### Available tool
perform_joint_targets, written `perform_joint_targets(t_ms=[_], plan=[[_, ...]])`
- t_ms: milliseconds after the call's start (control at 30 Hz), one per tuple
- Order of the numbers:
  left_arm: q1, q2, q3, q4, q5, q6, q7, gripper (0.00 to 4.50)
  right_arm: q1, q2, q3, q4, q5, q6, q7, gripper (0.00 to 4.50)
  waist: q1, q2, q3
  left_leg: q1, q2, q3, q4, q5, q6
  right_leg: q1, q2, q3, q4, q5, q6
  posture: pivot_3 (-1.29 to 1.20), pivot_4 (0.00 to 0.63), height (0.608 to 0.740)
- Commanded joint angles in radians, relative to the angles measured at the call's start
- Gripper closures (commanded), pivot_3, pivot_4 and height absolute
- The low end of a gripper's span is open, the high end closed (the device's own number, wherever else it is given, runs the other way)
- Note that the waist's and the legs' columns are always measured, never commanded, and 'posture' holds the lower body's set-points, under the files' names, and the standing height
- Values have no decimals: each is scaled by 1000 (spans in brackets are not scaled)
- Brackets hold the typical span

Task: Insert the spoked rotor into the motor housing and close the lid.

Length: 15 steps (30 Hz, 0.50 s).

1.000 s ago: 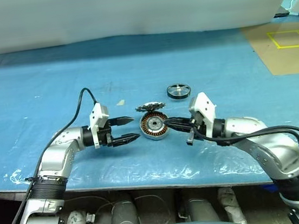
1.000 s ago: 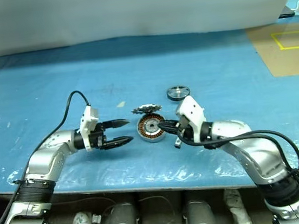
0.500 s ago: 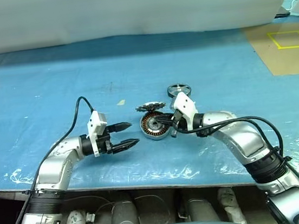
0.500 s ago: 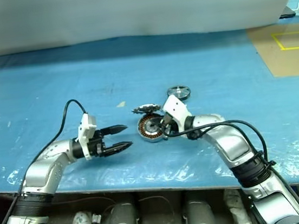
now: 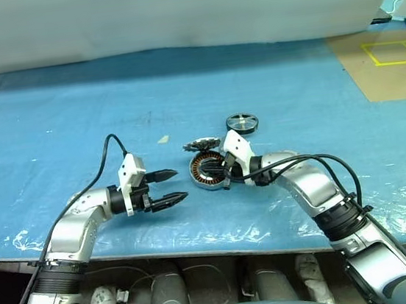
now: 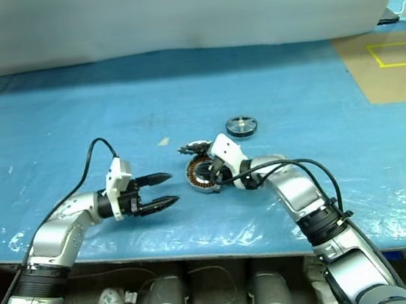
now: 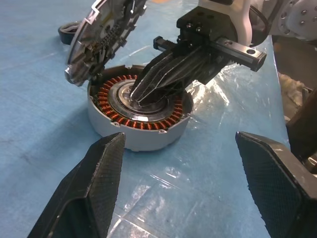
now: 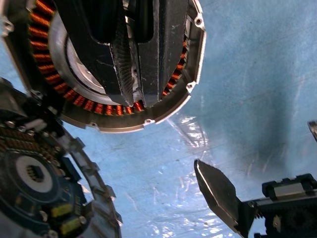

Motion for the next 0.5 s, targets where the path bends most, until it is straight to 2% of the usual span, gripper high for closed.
perform_joint_targets(t_ms=[33, 167, 300, 400, 500], plan=[[0, 17, -4, -29, 7, -14, -11, 759, -18, 20, -1, 49, -37, -60, -15, 4293, 0, 0, 0, 0, 0, 0, 0, 0, 0, 0, 0, 0, 0, 0, 0, 0, 150, 740], [-8, 19, -3, -29, 1, 2, -8, 759, -14, 45, -34, 122, -33, -51, -32, 4293, -1, 0, 0, 3, 0, 0, 1, 0, 0, 2, 0, 0, 1, 0, 0, 0, 150, 740], [-1, 23, -6, -33, 2, 3, -14, 759, 11, 47, -48, 103, 15, 40, -1, 4293, -1, 0, 0, 9, 0, 0, 1, 0, 0, 8, 0, 0, 0, 0, 0, 0, 150, 740], [0, 21, -11, -31, 8, -2, -17, 759, 11, 68, -92, 107, 61, 119, -19, 4293, 2, -1, 0, 12, 0, 0, 0, 0, 0, 12, 0, 0, -1, -2, 4, 0, 150, 740], [-9, 16, -15, -22, 11, -5, -17, 759, -4, 91, -166, 130, 140, 228, -27, 4293, 2, -1, 0, 12, 0, 0, 0, 0, 0, 12, 0, 0, -1, -1, 2, 0, 150, 740]])
